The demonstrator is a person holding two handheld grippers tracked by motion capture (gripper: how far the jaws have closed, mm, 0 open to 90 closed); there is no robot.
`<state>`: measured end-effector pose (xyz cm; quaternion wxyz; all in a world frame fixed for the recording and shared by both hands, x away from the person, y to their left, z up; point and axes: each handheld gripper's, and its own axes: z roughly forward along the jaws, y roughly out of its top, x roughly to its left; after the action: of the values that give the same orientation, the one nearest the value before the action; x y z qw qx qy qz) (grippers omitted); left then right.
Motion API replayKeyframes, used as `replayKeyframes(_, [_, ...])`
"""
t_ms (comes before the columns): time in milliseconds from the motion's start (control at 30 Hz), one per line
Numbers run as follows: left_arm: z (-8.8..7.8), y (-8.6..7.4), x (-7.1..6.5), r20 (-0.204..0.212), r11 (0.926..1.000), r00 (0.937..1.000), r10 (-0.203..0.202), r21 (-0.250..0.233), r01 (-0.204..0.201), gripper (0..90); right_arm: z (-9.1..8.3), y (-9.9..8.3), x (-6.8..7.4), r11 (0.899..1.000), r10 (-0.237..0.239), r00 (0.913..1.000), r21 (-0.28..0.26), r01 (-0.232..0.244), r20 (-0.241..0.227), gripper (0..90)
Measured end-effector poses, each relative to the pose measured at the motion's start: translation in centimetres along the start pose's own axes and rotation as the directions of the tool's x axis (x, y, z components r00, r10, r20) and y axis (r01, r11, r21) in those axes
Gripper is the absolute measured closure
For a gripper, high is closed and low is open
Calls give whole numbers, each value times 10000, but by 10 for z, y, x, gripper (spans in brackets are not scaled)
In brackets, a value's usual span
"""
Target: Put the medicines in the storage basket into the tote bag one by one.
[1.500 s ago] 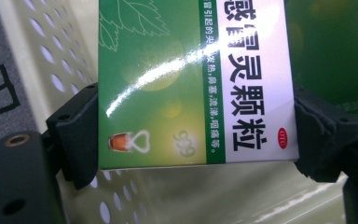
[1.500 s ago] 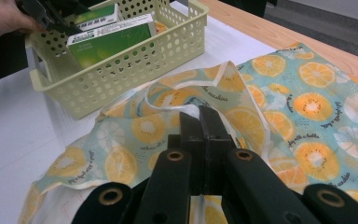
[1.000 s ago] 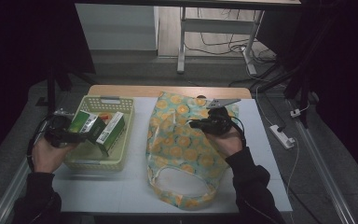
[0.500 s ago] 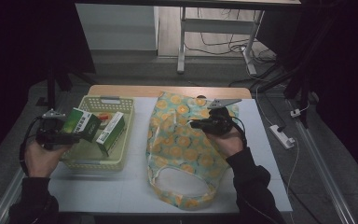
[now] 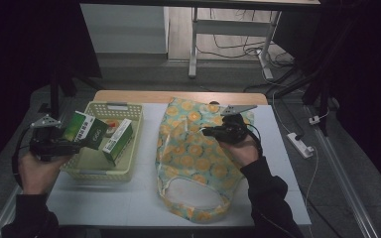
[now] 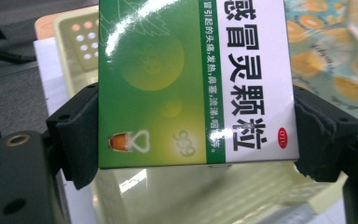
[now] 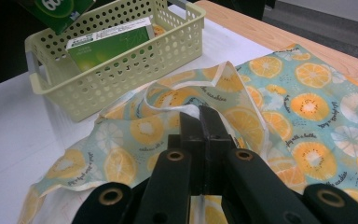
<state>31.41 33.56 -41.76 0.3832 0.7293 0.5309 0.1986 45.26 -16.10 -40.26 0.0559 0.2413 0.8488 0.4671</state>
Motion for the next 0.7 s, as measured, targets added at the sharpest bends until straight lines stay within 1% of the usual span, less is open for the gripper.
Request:
replayKeyframes(33, [0,0,0,0,10000,10000,0,0,0,168,0,0,0,10000,-5,10000,-2,5,-12,897])
replayKeyframes(67, [-2,2,-4,219,9999,9997,98,-90,-96,168,0,0,0,10000,-15,10000,12,15,-7,896])
replayKeyframes(200, [-6,5,-15,545,9993,9979,341,-137,-334,167,1,0,0,10000,-25,10000,38,25,13,897])
replayKeyframes(267, [-7,7,-20,609,9988,9970,482,-113,-476,167,1,0,0,10000,-21,10000,47,21,16,896])
replayKeyframes(367, [-8,8,-27,904,9980,9940,618,-188,-603,168,1,-1,0,10000,1,10000,47,-1,9,896])
replayKeyframes(467, [-7,10,-35,1365,9976,9883,685,-226,-660,168,1,0,0,10000,-13,10000,36,12,29,897])
replayKeyframes(533, [-5,11,-41,1518,9965,9849,837,-164,-822,167,1,0,0,10000,-15,10000,27,15,52,897])
replayKeyframes(633, [-2,12,-51,1901,9949,9766,1003,-123,-998,168,0,0,0,10000,0,10000,26,0,74,897])
replayKeyframes(700, [2,12,-58,2004,9932,9730,1147,-25,-1165,167,0,0,0,10000,-1,10000,29,1,81,897])
